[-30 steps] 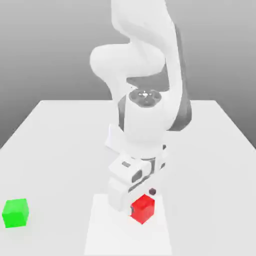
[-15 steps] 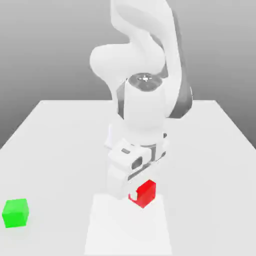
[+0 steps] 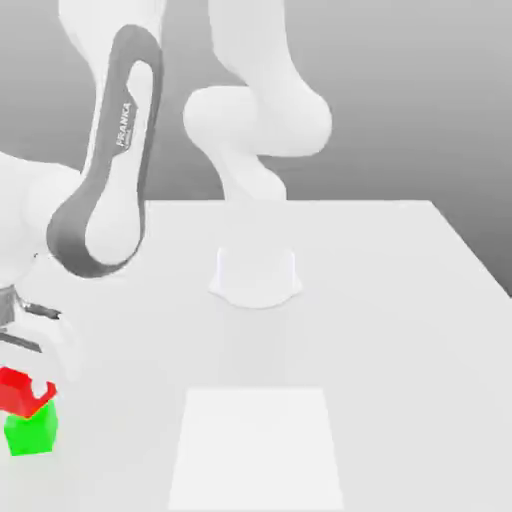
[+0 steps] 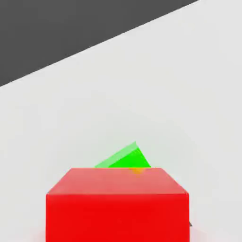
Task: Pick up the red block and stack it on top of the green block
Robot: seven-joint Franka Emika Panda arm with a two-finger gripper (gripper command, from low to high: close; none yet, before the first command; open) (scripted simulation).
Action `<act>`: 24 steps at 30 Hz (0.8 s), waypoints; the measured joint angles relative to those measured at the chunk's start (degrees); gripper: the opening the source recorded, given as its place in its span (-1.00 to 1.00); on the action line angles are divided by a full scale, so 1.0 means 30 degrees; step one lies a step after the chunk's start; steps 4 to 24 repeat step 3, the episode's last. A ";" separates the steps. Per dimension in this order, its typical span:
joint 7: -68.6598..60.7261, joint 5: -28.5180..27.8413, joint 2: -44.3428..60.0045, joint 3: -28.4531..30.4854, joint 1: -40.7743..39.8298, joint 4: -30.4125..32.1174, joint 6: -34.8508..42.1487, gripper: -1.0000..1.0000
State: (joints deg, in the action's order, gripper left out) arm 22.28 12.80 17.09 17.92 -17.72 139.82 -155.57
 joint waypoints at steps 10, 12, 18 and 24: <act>0.0000 0.0000 0.0000 0.0000 0.0000 0.0000 0.0000 1.00; 0.0000 0.0000 0.0000 0.0000 0.0000 0.0000 0.0000 1.00; 0.0000 0.0000 0.0000 0.0000 0.0000 0.0000 0.0000 1.00; 0.0000 0.0000 0.0000 0.0000 0.0000 0.0000 0.0000 1.00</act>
